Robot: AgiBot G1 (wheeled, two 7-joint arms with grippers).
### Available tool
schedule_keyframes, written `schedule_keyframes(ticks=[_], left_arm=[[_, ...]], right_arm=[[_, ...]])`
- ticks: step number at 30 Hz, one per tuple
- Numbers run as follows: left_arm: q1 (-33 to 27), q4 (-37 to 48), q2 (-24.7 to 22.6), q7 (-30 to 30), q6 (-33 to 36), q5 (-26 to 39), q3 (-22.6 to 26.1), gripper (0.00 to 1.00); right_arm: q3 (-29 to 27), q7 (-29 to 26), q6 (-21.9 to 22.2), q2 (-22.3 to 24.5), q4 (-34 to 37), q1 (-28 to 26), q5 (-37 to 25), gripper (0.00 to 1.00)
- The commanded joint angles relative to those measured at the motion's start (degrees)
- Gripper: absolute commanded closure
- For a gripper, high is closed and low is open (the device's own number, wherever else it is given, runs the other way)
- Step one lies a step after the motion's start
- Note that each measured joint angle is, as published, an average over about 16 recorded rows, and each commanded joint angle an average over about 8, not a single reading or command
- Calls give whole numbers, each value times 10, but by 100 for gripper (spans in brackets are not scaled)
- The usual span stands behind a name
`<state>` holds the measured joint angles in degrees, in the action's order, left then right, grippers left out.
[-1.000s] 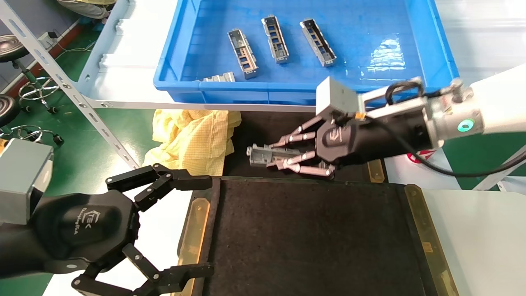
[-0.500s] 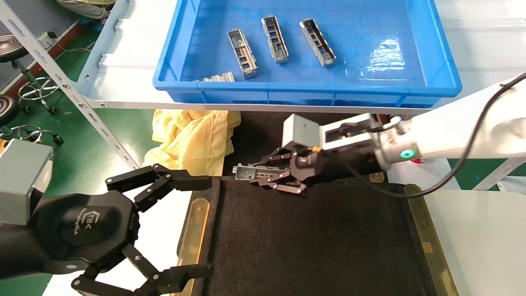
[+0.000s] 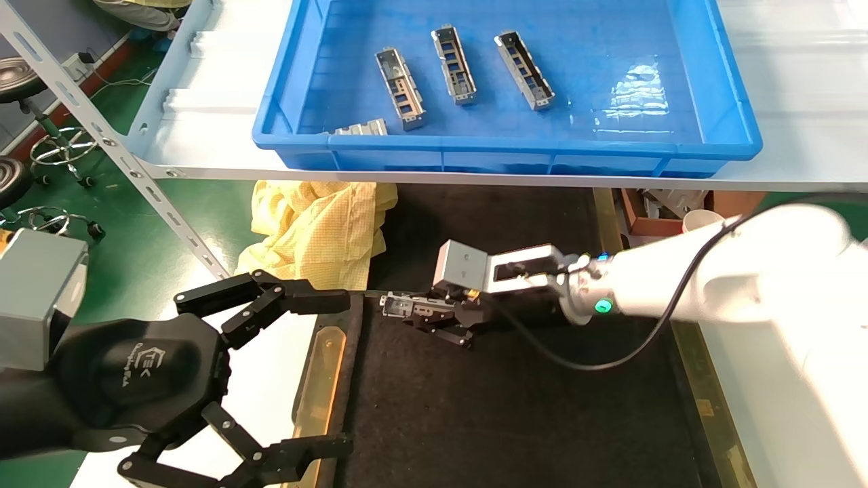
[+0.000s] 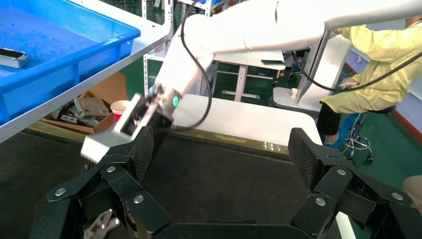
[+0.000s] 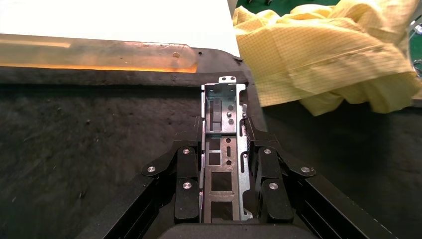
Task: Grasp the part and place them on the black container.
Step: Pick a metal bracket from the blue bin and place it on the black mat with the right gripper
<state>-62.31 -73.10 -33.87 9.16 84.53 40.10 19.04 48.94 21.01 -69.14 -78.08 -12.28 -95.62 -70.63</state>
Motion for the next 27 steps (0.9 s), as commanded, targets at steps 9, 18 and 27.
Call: schedule_keyframes(ticks=[9,18,27], left_arm=[[0,0,0,0,0,0,0,0],[0,0,0,0,0,0,0,0],[0,0,0,0,0,0,0,0]], right_arm=[[30,-34,61,-1,-82,58,29,100],[73,-58,86,0,-112,69,44,100],[109,-67,88,1,-121,68,56,100]])
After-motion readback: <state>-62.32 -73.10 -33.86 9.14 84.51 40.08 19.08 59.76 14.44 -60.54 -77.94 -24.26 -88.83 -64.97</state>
